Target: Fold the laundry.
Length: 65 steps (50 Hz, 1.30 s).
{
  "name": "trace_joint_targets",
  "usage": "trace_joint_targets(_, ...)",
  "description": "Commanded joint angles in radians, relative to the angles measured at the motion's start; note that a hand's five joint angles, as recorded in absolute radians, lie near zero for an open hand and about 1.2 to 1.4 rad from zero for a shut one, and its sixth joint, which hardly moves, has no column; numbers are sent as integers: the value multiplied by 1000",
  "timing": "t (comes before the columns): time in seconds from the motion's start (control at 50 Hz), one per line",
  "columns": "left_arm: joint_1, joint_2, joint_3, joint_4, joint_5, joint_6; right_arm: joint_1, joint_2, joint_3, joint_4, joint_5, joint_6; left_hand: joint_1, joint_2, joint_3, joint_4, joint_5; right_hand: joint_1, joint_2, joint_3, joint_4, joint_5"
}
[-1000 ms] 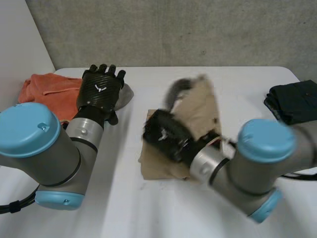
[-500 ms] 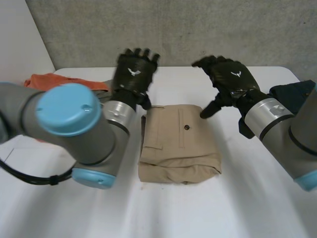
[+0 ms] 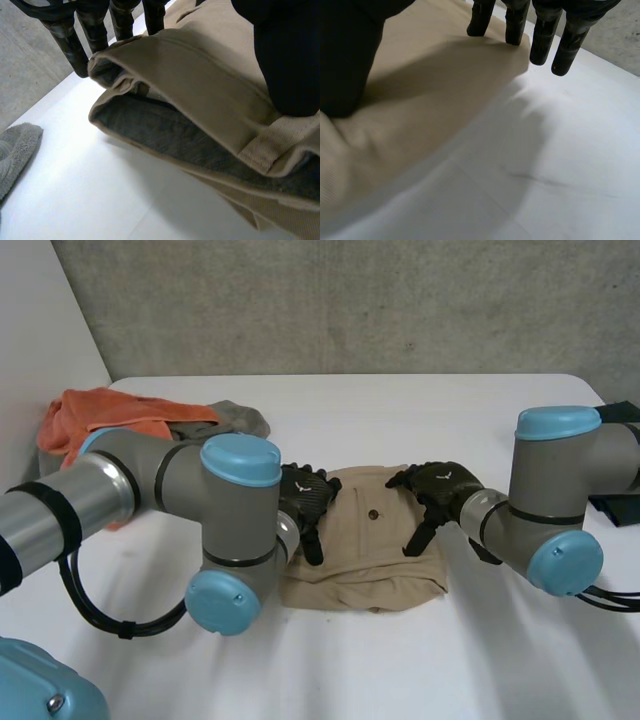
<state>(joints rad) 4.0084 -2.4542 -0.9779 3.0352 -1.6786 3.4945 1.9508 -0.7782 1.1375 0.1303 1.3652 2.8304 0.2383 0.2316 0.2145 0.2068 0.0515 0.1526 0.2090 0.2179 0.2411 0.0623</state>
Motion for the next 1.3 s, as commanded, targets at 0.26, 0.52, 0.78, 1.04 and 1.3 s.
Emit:
trace_joint_targets(0.26, 6, -71, 103, -82, 31, 32, 10, 19, -28, -6, 48, -95, 40, 46, 64, 71, 52, 22, -34, -43, -67, -62)
trace_joint_targets(0.52, 50, 97, 75, -111, 40, 29, -4, -211, 36, -23, 61, -77, -30, -24, -7, 1, -18, 22, -34, -43, -67, -62)
trace_joint_targets(0.78, 49, 530, -283, 96, 289, -60, 19, -467, 479, -273, 51, -77, -45, -39, -22, -14, -33, 22, -34, -43, -67, -62)
trace_joint_targets(1.04, 133, 649, -409, 99, 517, -157, 169, -373, 740, -615, 19, -94, -37, -30, -13, -5, -24, 22, -34, -43, -67, -62)
trace_joint_targets(1.3, 146, 644, -409, 102, 519, -170, 192, -217, 631, -767, 107, -180, -34, -27, -10, -2, -21, 173, 116, 107, 84, 88)
